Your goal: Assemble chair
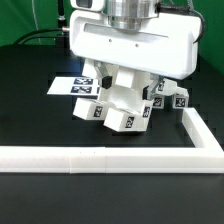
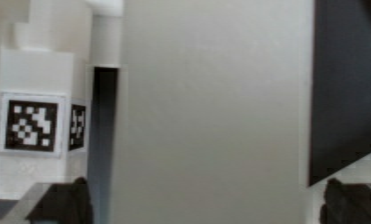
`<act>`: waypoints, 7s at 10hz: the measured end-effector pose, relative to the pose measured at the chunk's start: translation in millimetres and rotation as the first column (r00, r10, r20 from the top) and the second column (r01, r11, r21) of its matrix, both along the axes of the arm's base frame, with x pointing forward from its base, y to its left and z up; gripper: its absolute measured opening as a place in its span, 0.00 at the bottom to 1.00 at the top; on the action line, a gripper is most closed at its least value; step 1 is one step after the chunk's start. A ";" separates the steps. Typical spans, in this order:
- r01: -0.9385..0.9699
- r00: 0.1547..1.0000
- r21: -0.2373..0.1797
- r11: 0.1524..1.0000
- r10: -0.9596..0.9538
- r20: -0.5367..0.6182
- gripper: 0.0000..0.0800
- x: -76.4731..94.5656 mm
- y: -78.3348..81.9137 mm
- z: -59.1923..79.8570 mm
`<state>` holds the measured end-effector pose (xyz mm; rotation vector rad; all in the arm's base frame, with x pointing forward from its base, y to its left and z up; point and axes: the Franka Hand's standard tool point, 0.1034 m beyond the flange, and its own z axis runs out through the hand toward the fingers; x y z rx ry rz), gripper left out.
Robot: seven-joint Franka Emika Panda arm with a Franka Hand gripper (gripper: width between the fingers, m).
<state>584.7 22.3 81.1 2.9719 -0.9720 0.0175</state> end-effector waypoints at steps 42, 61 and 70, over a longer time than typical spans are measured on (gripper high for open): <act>-0.991 0.128 -0.037 0.127 0.992 -0.016 0.81 -19.5 -49.2 51.2; -0.957 0.265 0.117 0.265 0.964 -0.016 0.81 -129.2 -28.6 -0.7; -0.950 0.304 0.078 0.304 0.953 -0.015 0.81 -69.9 -6.9 8.3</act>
Offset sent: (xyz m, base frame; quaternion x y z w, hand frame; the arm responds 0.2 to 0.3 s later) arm -0.0047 0.0120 0.0209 -0.0224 -0.0214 0.0316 0.9990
